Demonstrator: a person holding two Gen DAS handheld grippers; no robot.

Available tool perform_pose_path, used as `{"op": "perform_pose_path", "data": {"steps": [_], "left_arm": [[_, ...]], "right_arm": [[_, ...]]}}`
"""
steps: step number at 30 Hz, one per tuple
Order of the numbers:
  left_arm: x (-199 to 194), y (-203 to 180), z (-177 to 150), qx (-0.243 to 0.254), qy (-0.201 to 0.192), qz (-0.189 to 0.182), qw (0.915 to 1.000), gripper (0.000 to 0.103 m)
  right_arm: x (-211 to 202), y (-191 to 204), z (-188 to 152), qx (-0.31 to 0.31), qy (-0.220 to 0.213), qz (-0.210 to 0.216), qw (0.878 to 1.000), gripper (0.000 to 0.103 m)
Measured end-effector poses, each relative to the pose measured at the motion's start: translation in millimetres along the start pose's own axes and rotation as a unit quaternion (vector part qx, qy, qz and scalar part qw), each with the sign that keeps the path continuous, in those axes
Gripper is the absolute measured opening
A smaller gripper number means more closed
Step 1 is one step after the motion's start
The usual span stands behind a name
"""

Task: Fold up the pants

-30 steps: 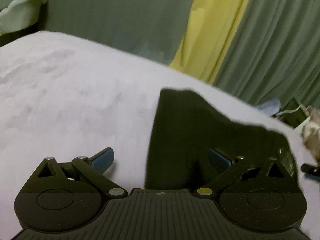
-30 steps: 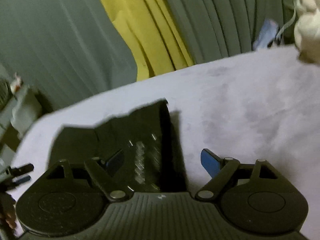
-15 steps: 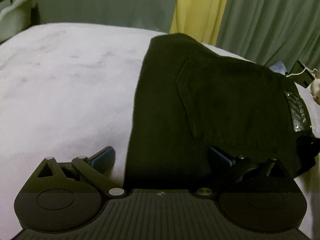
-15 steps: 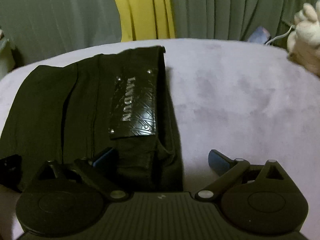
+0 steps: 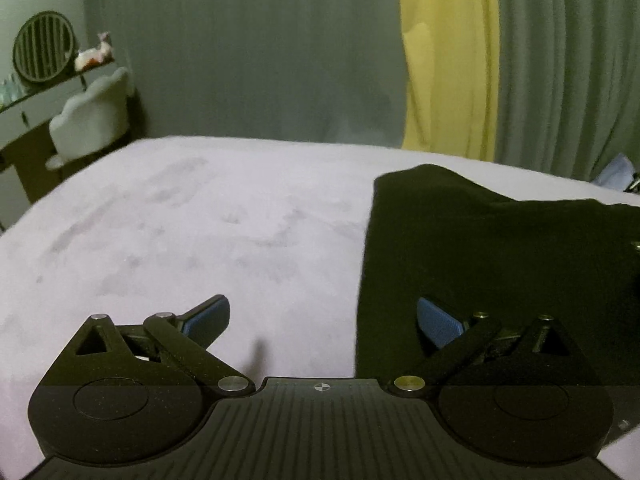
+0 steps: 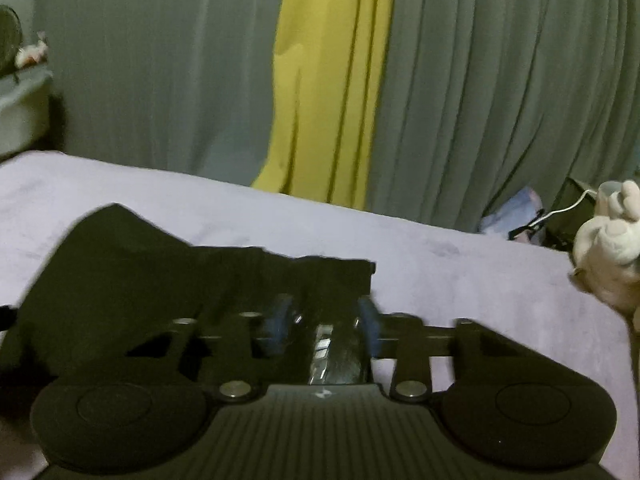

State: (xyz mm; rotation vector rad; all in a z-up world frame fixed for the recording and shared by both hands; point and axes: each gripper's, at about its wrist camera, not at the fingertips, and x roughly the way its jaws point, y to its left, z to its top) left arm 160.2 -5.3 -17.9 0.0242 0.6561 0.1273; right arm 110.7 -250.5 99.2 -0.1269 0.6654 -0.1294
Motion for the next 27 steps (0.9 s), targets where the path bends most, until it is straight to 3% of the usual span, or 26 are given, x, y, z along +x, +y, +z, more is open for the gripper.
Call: {"op": "perform_pose_path", "data": {"steps": [3,7,11,14,16,21,22,23,27], "left_arm": [[5.7,-1.6,21.3,-0.009,-0.012,-0.014,0.9998,0.103],[32.4,-24.4,68.1,0.018,-0.030,-0.043,0.9985,0.103],[81.9,-48.0,85.1,0.035,0.025,-0.042,0.9982,0.103],[109.9,-58.4,78.7,0.061,0.059,-0.022,0.9961,0.103],[118.0,-56.1,76.0,0.051,0.067,-0.024,0.9961,0.103],[99.1,-35.5,67.9,-0.005,0.075,-0.028,0.9968,0.103],[88.3,-30.8,63.5,-0.010,0.073,-0.026,0.9969,0.103],[76.1,-25.6,57.0,-0.013,0.070,-0.022,0.9972,0.103],[34.7,-8.2,21.2,-0.004,0.061,-0.031,0.9977,0.103]], "right_arm": [[27.6,2.9,13.6,0.001,0.004,-0.002,1.000,0.026],[54.3,10.1,20.6,-0.023,0.016,-0.025,0.999,0.026],[81.0,5.1,7.9,-0.015,0.049,-0.025,0.998,0.030],[88.9,2.8,-8.9,-0.026,0.050,-0.014,0.998,0.031],[92.8,-2.9,-13.8,-0.016,0.046,-0.002,0.999,0.031],[93.4,-6.0,-12.2,-0.012,0.049,0.001,0.999,0.037],[93.9,-8.0,-11.3,-0.012,0.050,-0.003,0.999,0.043],[91.7,-10.1,-10.1,-0.005,0.051,-0.013,0.999,0.052],[51.6,-17.6,-18.4,0.039,0.032,-0.006,0.999,0.054]]}}
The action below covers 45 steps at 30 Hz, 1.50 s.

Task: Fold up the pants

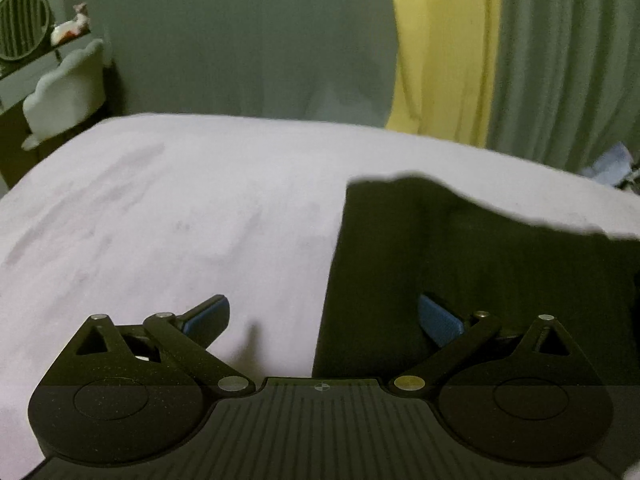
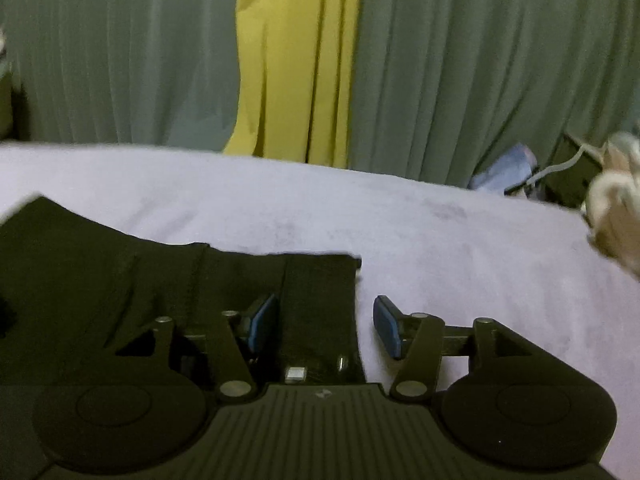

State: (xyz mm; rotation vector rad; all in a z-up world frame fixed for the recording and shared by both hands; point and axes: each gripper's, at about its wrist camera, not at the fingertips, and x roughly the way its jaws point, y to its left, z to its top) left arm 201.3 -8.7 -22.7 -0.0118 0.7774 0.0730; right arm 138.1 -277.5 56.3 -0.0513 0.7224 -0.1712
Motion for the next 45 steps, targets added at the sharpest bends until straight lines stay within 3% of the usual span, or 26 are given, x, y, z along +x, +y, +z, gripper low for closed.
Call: {"op": "perform_pose_path", "data": {"steps": [3,8,10,11,16,18,19,22,29,33,45], "left_arm": [[-22.8,6.1,-29.1,-0.005,0.007,-0.006,0.9999,0.103],[-38.0,-9.4,-62.6,0.027,0.030,-0.005,0.9992,0.103],[-47.5,-13.0,-72.7,0.039,0.019,-0.001,0.9991,0.103],[-51.4,-15.0,-75.0,0.044,0.021,-0.004,0.9988,0.103],[-78.6,-14.3,-86.6,0.041,0.015,-0.043,0.9981,0.103],[-87.8,-13.1,-95.3,0.034,0.018,-0.060,0.9974,0.103],[-92.0,-11.8,-100.5,0.028,0.020,-0.070,0.9969,0.103],[-103.6,-6.9,-118.6,0.015,0.021,-0.095,0.9952,0.103],[-113.4,-14.1,-131.7,0.055,-0.009,-0.071,0.9959,0.103],[-115.3,-12.4,-131.3,0.045,-0.022,-0.068,0.9964,0.103],[-104.9,-18.5,-134.3,0.050,-0.005,-0.049,0.9975,0.103]], "right_arm": [[-39.0,-1.4,-31.9,-0.014,-0.031,-0.007,0.999,0.058],[-74.6,-19.0,-87.5,-0.011,-0.037,0.013,0.999,0.078],[-89.6,-27.2,-98.1,0.006,-0.046,0.030,0.998,0.080],[-95.8,-28.9,-99.6,0.005,-0.039,0.027,0.999,0.087],[-111.8,-25.1,-126.5,-0.022,0.019,0.013,0.999,0.091],[-122.4,-20.8,-126.1,-0.026,0.008,0.006,1.000,0.092],[-130.3,-19.0,-125.6,-0.021,-0.008,0.004,1.000,0.099],[-143.8,-13.6,-127.7,-0.008,-0.022,0.012,1.000,0.099],[-169.0,9.7,-135.0,-0.043,-0.049,0.014,0.998,0.099],[-168.0,12.8,-138.5,-0.010,-0.032,0.032,0.999,0.099],[-165.4,16.2,-142.8,-0.019,-0.025,0.030,0.999,0.099]]}}
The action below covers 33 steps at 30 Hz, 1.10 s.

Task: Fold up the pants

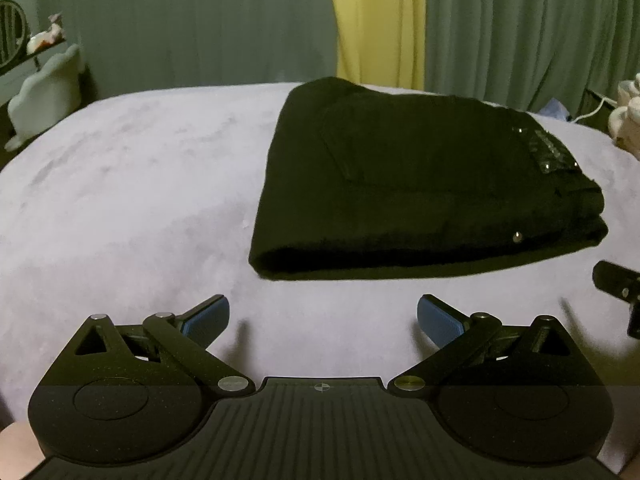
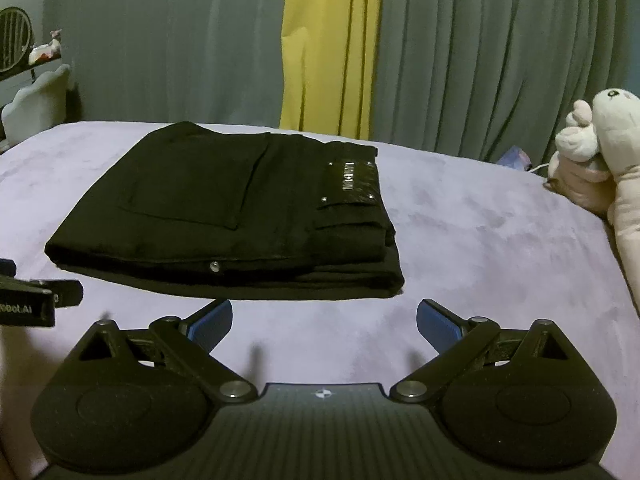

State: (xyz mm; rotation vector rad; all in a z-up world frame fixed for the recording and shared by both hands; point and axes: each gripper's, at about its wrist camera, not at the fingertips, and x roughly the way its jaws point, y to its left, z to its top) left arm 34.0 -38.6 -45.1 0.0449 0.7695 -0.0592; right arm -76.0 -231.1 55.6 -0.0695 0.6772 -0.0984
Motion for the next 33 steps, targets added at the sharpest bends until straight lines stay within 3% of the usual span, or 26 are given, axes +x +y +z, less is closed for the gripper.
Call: {"op": "perform_pose_path", "data": {"steps": [10,33], "left_arm": [[2.1,-7.5,-3.8,0.019,0.001,0.007,0.9998,0.103],[5.7,-2.4,-1.1,0.004,0.002,0.007,1.0000,0.103]], "right_arm": [[1.1,7.1,-3.6,-0.020,-0.001,0.003,1.000,0.099],[4.3,5.5,-5.4,-0.012,0.011,0.002,1.000,0.099]]}}
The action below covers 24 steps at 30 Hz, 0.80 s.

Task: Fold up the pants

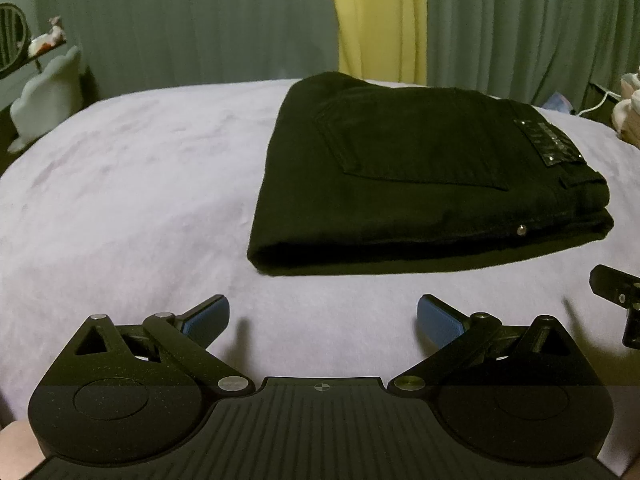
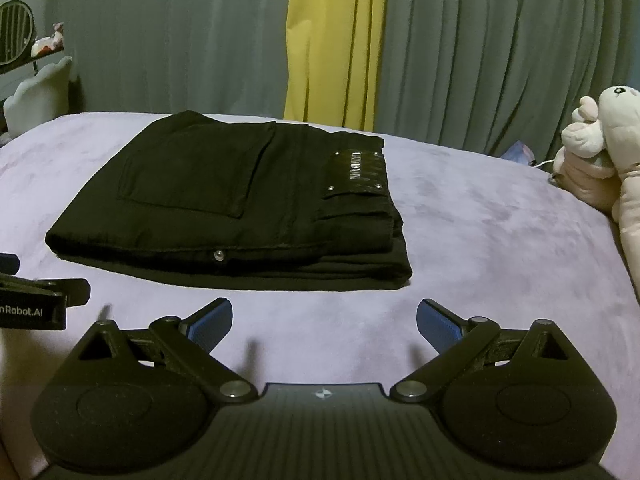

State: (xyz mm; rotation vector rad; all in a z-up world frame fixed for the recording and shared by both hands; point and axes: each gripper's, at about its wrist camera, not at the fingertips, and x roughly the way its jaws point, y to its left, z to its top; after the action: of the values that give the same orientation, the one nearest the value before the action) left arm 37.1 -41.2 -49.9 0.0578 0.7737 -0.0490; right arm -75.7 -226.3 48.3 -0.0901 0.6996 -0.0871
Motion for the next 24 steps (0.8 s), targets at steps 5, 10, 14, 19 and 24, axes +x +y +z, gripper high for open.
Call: {"op": "perform_pose_path", "data": {"steps": [5,10,14,19,24], "left_arm": [[-0.1,0.6,0.5,-0.001,-0.001,0.000,1.0000,0.103],[0.2,0.8,0.6,0.000,0.000,0.000,1.0000,0.103],[1.0,1.0,0.9,-0.001,0.002,0.000,1.0000,0.103],[1.7,2.4,1.4,-0.005,0.001,-0.001,1.0000,0.103],[2.1,2.9,1.4,-0.007,0.002,-0.001,1.0000,0.103]], "right_arm": [[-0.2,-0.3,-0.1,0.001,0.000,0.000,1.000,0.099],[-0.4,-0.3,0.0,0.001,-0.001,0.001,1.000,0.099],[-0.3,-0.4,0.1,0.002,0.000,0.001,1.000,0.099],[-0.1,-0.3,0.8,0.005,0.000,0.002,1.000,0.099],[-0.2,-0.4,1.0,0.006,0.000,0.003,1.000,0.099]]}}
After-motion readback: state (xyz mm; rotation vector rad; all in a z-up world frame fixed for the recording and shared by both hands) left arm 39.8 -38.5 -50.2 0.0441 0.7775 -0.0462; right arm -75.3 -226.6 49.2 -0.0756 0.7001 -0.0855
